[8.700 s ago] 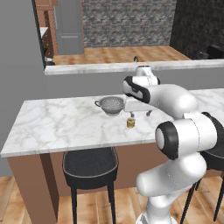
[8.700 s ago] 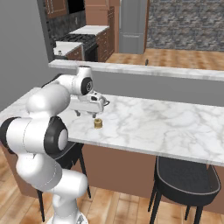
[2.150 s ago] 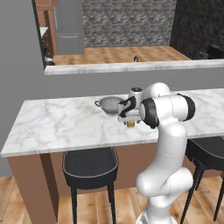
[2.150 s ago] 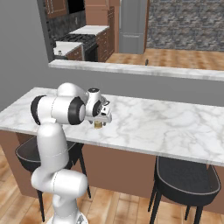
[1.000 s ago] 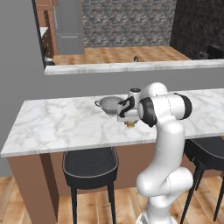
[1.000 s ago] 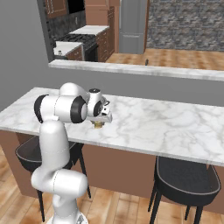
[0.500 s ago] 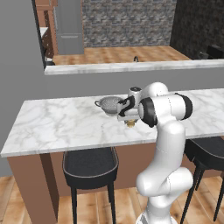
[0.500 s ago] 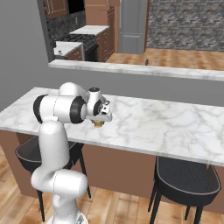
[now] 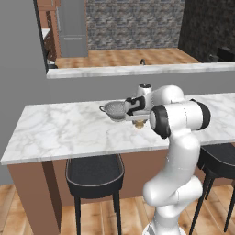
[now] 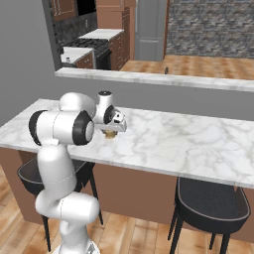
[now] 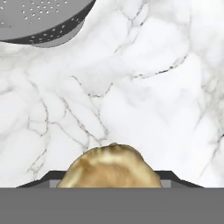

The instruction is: Pick the candle and jar from the dining table and place them in the open cabinet. Close the cabinet after placing the objects.

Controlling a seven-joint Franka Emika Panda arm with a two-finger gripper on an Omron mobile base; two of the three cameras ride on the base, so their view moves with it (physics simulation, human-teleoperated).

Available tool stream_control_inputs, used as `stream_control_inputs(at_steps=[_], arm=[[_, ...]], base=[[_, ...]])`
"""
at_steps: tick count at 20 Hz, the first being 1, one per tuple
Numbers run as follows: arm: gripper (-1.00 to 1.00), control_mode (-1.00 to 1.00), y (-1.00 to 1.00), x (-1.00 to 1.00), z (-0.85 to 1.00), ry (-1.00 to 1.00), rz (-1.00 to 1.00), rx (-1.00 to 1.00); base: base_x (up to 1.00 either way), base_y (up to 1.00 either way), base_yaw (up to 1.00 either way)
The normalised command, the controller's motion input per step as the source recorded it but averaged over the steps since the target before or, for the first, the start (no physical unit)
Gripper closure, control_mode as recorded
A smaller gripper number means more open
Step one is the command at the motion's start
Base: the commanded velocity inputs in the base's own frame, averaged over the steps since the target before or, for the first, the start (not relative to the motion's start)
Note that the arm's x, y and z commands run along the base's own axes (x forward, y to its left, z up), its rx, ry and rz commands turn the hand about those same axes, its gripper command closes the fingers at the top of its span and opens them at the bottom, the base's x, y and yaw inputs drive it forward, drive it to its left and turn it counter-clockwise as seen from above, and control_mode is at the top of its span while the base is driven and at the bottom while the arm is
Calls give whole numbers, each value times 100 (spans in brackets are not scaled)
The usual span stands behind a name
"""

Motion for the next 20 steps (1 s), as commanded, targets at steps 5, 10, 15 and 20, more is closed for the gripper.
stream_control_inputs(at_steps=[5,10,15,20], arm=[[100,-100,-15,-40,42,0,0,0],[100,-100,-18,-50,50,2,0,0],[100,-100,-5,-43,42,4,0,0],[100,-100,-7,-46,38,3,0,0]], base=[[0,0,0],[0,0,0],[0,0,0],[0,0,0]])
